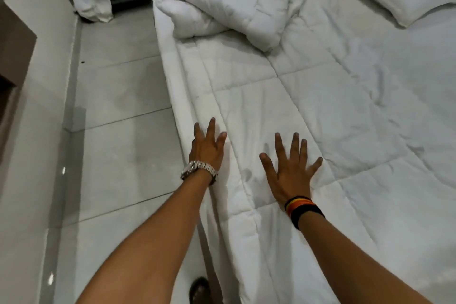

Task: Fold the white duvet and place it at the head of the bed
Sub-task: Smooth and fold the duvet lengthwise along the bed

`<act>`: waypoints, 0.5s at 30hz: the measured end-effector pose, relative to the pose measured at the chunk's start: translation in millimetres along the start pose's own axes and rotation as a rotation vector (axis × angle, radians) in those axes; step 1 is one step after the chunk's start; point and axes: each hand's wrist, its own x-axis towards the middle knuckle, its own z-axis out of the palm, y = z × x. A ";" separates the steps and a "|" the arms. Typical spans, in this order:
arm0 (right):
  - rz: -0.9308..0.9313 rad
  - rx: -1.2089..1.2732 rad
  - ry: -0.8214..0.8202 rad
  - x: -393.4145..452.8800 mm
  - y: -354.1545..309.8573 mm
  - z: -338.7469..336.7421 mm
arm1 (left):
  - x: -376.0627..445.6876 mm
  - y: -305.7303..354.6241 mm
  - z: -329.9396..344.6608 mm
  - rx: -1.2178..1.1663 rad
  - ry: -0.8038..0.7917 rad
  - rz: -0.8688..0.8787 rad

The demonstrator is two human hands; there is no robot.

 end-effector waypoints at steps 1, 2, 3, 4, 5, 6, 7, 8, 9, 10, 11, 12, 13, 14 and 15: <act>0.012 0.009 0.032 -0.2 -4.4 2.4 | 15.5 2.8 -4.0 -0.011 -0.010 0.013; 0.026 0.007 0.055 -2.1 -7.6 4.6 | 30.2 6.7 -6.4 -0.030 -0.017 0.021; 0.049 0.001 0.059 -2.4 -10.8 8.3 | 47.8 10.9 -8.5 -0.063 -0.024 0.014; 0.072 -0.006 0.047 -0.8 -13.7 11.6 | 64.5 15.5 -10.2 -0.103 -0.027 -0.012; 0.091 -0.013 0.033 4.8 -17.3 14.3 | 81.8 20.5 -11.4 -0.144 -0.019 -0.038; 0.115 -0.016 0.027 13.1 -20.8 16.9 | 98.7 25.9 -10.8 -0.183 -0.007 -0.059; 0.139 -0.012 0.029 21.1 -23.8 19.8 | 112.6 29.5 -8.5 -0.212 0.010 -0.084; 0.165 0.000 0.045 34.6 -29.8 25.7 | 131.7 30.6 -6.9 -0.245 0.030 -0.103; 0.187 0.014 0.069 48.2 -35.7 32.8 | 150.3 28.7 -6.1 -0.285 0.046 -0.118; 0.192 0.021 0.093 60.3 -41.5 40.3 | 165.4 23.0 -5.4 -0.322 0.060 -0.126; 0.192 0.022 0.108 72.4 -48.4 46.7 | 177.5 14.5 -6.9 -0.347 0.069 -0.124; 0.190 0.021 0.119 81.3 -53.0 50.3 | 182.3 5.9 -10.0 -0.359 0.071 -0.114; 0.194 0.020 0.128 92.4 -59.2 53.1 | 186.8 -4.4 -15.2 -0.357 0.069 -0.099; 0.209 0.023 0.135 102.8 -64.9 54.7 | 188.6 -14.2 -19.7 -0.352 0.065 -0.081; 0.233 0.026 0.142 111.8 -69.5 53.7 | 188.0 -21.0 -22.9 -0.350 0.061 -0.068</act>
